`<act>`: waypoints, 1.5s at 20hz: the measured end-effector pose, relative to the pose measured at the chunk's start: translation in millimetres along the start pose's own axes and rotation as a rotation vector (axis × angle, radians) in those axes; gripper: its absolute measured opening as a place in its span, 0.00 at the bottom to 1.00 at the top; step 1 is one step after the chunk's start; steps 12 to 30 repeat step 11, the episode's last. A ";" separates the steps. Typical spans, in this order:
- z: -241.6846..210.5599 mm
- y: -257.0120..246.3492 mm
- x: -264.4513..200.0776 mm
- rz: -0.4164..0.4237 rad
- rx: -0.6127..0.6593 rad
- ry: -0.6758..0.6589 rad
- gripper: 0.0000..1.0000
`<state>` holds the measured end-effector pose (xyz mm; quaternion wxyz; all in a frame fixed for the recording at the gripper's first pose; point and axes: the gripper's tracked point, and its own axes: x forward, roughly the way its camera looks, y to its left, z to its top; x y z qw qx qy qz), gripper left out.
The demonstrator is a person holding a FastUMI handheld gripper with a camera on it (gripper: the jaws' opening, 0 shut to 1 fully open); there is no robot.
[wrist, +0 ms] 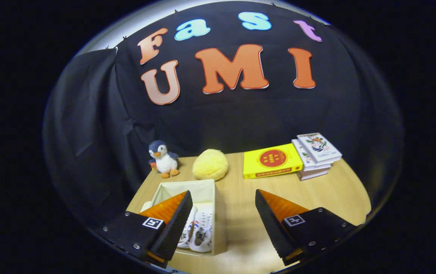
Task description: Open the storage box then place both shoes into the box .Put the left shoe in first, then the right shoe, with the right side of both shoes facing outward in a uniform manner.
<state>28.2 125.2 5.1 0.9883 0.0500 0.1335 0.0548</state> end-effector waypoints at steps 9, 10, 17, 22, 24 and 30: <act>46.0 -117.2 -57.6 -0.124 0.005 -0.193 0.99; 46.4 -128.1 -60.8 -0.133 0.001 -0.201 0.99; 46.0 -138.7 -63.6 -0.142 0.001 -0.206 0.99; 46.0 -138.7 -63.6 -0.142 0.001 -0.206 0.99; 46.0 -138.7 -63.6 -0.142 0.001 -0.206 0.99; 46.0 -138.7 -63.6 -0.142 0.001 -0.206 0.99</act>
